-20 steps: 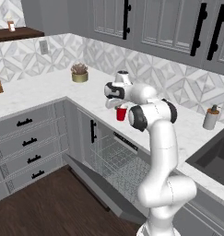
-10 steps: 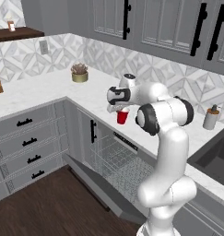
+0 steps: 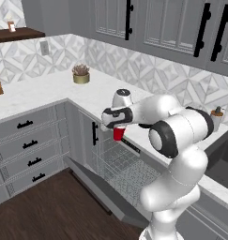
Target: Pick up the cup and bowl from the counter, place them in the dishwasher, and close the dishwasher door.
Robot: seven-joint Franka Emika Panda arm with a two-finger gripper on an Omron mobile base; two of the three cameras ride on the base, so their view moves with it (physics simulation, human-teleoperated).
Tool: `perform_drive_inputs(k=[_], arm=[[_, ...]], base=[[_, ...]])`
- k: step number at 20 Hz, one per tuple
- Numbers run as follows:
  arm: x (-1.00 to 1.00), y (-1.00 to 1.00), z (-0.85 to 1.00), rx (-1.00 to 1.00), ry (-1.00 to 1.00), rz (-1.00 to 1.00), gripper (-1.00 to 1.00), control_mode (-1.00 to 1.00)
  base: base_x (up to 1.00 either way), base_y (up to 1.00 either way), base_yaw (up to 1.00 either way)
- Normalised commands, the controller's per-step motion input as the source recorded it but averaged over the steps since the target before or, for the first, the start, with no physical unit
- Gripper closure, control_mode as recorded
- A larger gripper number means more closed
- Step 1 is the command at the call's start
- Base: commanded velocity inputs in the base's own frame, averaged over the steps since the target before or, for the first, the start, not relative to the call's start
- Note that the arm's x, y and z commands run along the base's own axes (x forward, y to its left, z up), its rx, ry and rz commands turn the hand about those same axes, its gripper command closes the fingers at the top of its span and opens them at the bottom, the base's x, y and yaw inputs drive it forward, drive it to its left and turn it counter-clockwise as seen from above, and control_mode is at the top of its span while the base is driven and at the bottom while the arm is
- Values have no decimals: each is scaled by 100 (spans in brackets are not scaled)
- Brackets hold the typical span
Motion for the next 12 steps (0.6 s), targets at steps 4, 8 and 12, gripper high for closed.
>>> perform_drive_inputs(k=[4, 8, 12], arm=[[-21, 13, -75, -8, 0, 0, 100, -100], [-3, 15, -87, -4, 1, 0, 100, -100], [0, 13, -68, 9, 0, 0, 100, -100]], base=[[0, 0, 0], [0, 0, 0], [0, 0, 0]])
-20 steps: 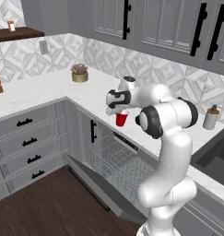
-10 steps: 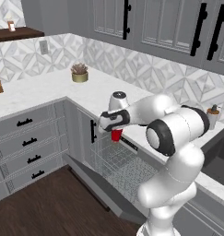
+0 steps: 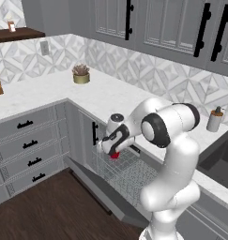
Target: Pick up the cup and bowl from the counter, place them in the dishwasher, and close the dishwasher door.
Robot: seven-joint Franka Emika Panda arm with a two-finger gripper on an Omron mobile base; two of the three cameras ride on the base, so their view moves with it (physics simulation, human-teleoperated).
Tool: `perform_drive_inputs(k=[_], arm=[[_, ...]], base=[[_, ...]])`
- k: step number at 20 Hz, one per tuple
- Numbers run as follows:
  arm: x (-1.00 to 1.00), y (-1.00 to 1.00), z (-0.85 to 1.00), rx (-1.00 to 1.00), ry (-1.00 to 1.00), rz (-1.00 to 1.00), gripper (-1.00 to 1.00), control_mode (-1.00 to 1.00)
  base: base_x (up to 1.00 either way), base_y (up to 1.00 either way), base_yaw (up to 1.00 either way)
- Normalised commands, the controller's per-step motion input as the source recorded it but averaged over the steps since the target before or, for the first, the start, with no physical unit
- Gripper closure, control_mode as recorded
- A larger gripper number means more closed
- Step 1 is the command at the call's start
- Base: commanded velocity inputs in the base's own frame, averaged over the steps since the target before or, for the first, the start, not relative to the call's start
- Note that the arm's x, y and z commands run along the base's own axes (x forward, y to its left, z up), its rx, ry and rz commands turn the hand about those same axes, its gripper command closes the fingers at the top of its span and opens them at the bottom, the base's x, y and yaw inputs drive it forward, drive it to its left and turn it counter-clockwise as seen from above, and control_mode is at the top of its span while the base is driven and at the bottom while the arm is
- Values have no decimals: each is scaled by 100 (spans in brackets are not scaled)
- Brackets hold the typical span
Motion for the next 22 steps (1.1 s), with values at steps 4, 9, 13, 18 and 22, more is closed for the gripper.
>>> perform_drive_inputs(k=[4, 9, 13, 18, 22], arm=[[0, 20, -70, 3, 0, 0, 100, -100], [0, 21, -50, 0, 0, -7, 100, -100], [4, 13, -49, 0, 0, -14, 100, -100], [21, 3, -45, 0, 0, -12, 100, -100], [13, 2, -36, 0, -4, -16, 100, -100]], base=[[0, 0, 0], [0, 0, 0], [0, 0, 0], [0, 0, 0], [0, 0, 0]])
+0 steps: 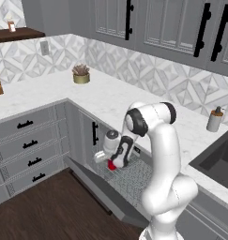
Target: Pick up the cup and bowl from the counter, place them in the dishwasher, and close the dishwasher door.
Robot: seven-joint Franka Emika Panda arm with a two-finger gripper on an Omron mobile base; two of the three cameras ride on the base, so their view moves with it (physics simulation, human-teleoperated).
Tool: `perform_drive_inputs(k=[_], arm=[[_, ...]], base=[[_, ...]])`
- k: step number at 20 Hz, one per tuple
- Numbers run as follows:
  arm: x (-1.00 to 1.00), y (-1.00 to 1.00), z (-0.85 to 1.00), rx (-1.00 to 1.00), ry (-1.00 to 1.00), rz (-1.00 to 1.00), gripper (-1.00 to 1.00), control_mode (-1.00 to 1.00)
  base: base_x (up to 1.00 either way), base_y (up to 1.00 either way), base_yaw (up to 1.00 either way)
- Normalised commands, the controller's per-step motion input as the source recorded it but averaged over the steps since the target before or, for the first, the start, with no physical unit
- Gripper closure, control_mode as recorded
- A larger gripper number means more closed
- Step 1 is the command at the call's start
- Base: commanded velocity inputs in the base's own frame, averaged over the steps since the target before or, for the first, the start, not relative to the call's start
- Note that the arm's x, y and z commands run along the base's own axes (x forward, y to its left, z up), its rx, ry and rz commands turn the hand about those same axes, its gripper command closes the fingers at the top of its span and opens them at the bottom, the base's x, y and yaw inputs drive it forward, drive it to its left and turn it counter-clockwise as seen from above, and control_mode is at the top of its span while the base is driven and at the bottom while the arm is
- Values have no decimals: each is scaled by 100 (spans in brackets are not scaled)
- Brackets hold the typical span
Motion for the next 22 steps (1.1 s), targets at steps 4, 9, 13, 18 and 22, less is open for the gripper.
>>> perform_drive_inputs(k=[4, 9, 13, 18, 22], arm=[[7, 0, -22, 0, -8, -15, 100, -100], [-1, 0, -2, 0, -19, -12, 100, -100], [0, 0, -3, 0, -8, -11, 100, -100], [-7, 0, -4, -2, -13, -13, 100, -100], [-3, 0, 15, 0, -10, -14, 100, -100]], base=[[0, 0, 0], [0, 0, 0], [0, 0, 0], [0, 0, 0], [0, 0, 0]])
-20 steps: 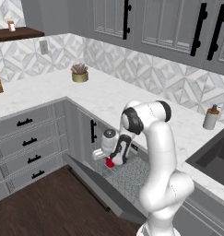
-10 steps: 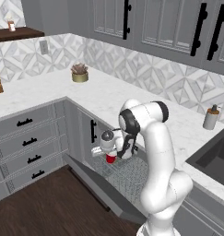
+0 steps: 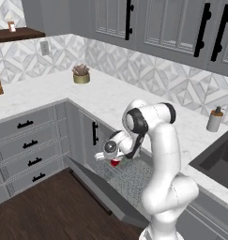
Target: Pick up the cup and bowl from the counter, place them in the dishwasher, and close the dishwasher door.
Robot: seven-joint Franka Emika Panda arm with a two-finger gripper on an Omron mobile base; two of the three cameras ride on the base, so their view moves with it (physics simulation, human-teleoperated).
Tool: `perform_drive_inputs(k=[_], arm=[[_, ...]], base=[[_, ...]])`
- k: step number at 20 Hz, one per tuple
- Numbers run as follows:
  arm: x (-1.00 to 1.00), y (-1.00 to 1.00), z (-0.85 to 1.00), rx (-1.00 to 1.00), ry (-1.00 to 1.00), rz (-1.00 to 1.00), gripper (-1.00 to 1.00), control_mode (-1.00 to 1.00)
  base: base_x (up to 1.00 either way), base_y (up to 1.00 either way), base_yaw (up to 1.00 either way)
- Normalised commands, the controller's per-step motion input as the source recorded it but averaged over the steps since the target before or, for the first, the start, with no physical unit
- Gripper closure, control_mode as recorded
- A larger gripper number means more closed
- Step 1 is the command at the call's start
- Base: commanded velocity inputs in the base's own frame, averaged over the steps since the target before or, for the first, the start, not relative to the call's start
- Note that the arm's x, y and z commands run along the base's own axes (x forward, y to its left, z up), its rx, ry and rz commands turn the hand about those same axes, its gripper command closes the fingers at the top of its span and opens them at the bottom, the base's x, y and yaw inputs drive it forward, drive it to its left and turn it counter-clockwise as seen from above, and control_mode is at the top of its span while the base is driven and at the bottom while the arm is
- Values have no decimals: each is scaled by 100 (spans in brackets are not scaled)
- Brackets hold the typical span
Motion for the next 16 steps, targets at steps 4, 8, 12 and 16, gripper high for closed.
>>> perform_drive_inputs(k=[4, 8, 12, 16], arm=[[1, -15, 0, 0, 0, -14, 100, -100], [18, -2, -1, 0, 0, -9, 100, -100], [31, 0, -26, -2, 0, -2, 100, -100], [16, 0, -61, -7, 0, 0, 100, -100]], base=[[0, 0, 0], [0, 0, 0], [0, 0, 0], [0, 0, 0]])
